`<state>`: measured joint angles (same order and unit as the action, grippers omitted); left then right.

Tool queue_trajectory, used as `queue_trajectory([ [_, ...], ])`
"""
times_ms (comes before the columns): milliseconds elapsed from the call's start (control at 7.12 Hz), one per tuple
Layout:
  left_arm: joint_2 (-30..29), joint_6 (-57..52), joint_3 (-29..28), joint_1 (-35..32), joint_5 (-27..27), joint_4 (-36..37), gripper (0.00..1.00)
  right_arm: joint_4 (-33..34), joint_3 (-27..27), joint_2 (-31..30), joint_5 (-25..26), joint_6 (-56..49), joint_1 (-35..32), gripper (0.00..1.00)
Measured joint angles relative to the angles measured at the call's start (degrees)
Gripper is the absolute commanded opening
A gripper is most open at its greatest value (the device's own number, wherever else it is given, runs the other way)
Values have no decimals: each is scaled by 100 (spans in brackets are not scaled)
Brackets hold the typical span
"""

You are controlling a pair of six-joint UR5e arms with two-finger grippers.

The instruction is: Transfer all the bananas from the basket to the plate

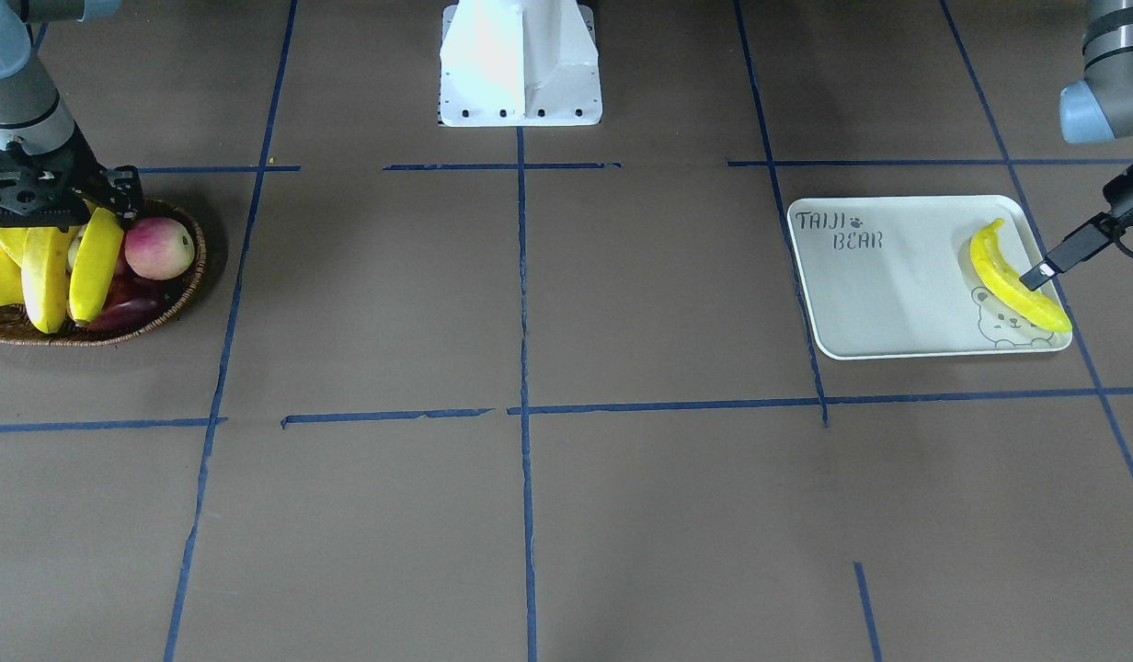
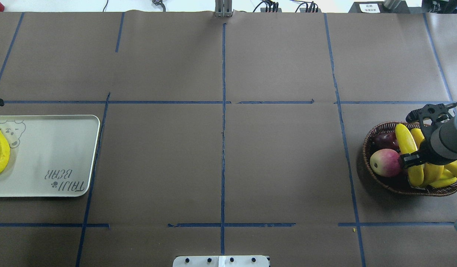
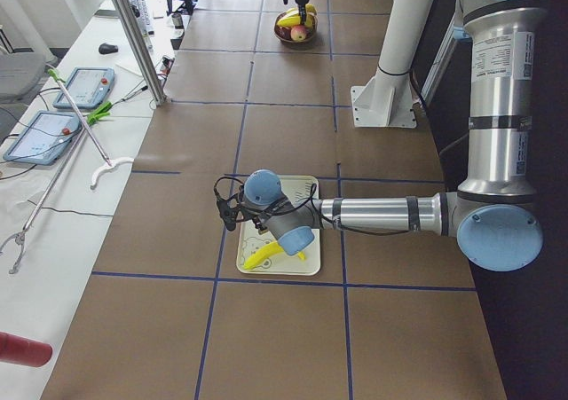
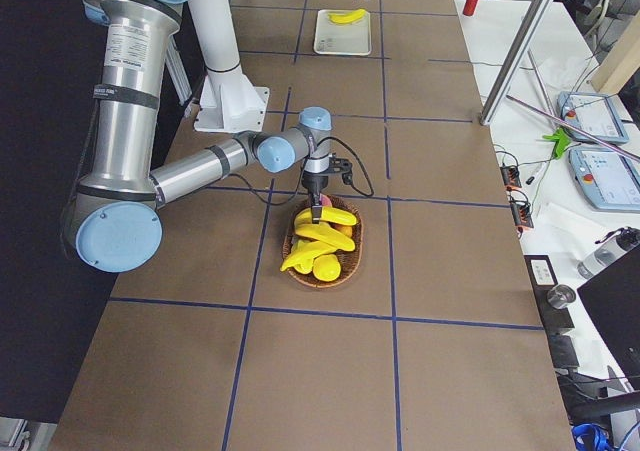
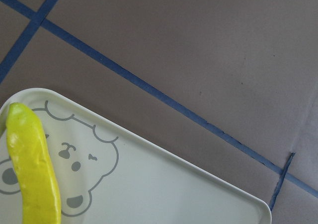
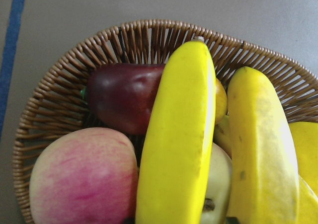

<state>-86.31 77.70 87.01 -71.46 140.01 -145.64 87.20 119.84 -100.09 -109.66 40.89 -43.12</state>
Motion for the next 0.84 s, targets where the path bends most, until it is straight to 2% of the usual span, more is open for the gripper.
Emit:
queue_trajectory([
  [421, 21, -1, 0, -7, 0, -93, 100, 7, -61, 4, 37, 6, 153, 52],
  [702, 26, 1, 0, -8, 0, -112, 100, 7, -78, 12, 54, 1, 182, 22],
  [843, 26, 5, 0, -8, 0, -113, 100, 8, -52, 10, 56, -5, 177, 20],
])
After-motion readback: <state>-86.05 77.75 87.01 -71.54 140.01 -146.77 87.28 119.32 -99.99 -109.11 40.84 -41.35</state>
